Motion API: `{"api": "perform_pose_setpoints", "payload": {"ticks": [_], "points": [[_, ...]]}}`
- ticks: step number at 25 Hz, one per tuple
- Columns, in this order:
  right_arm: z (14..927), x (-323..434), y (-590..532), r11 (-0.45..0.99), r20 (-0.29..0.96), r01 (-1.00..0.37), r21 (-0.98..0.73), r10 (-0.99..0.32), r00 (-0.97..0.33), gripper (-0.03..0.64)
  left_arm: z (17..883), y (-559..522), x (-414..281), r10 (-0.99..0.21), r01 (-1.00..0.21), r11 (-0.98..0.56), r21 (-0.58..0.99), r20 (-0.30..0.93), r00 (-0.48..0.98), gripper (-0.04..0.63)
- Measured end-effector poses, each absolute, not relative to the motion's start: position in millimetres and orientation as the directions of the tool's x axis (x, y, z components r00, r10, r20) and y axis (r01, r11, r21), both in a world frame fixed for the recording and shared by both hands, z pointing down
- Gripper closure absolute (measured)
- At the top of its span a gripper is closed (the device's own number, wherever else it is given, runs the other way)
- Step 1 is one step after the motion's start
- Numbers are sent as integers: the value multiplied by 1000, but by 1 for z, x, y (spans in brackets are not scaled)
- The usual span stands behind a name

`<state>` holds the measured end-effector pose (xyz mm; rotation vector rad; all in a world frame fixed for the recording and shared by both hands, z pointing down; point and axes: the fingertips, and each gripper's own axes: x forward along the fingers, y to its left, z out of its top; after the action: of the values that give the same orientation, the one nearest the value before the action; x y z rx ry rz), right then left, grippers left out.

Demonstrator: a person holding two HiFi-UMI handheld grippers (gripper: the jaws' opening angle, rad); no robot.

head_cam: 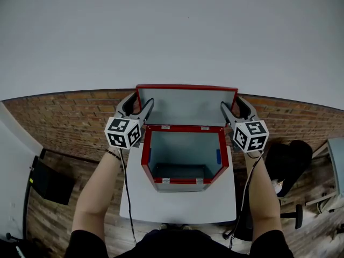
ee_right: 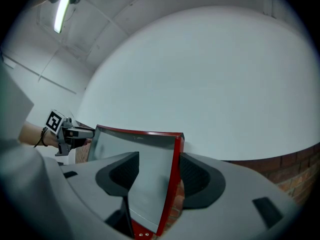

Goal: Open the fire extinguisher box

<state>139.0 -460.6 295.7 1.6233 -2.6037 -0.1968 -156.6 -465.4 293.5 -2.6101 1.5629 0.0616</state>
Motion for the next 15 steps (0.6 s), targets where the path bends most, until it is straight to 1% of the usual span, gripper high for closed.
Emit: {"api": "perform_pose_setpoints", "payload": {"ticks": [5,10,13,15], "points": [[296,139,-461,433,0,-888,154,-899,-438,367,295,-469,-156,-886,-885,-453,-110,-47,460,314],[297,138,-460,440,9,-882,169,-895,-445,367,298,-469,-157,-866,-851,-495,-174,25,499,314],[294,141,-456,433,-8,-882,187,-897,-442,367,300,-463,-158,-852,-824,-518,-230,53,521,314],[291,143,-450,426,-22,-883,196,-898,-438,367,300,-456,-158,-858,-818,-505,-276,51,512,314]]}}
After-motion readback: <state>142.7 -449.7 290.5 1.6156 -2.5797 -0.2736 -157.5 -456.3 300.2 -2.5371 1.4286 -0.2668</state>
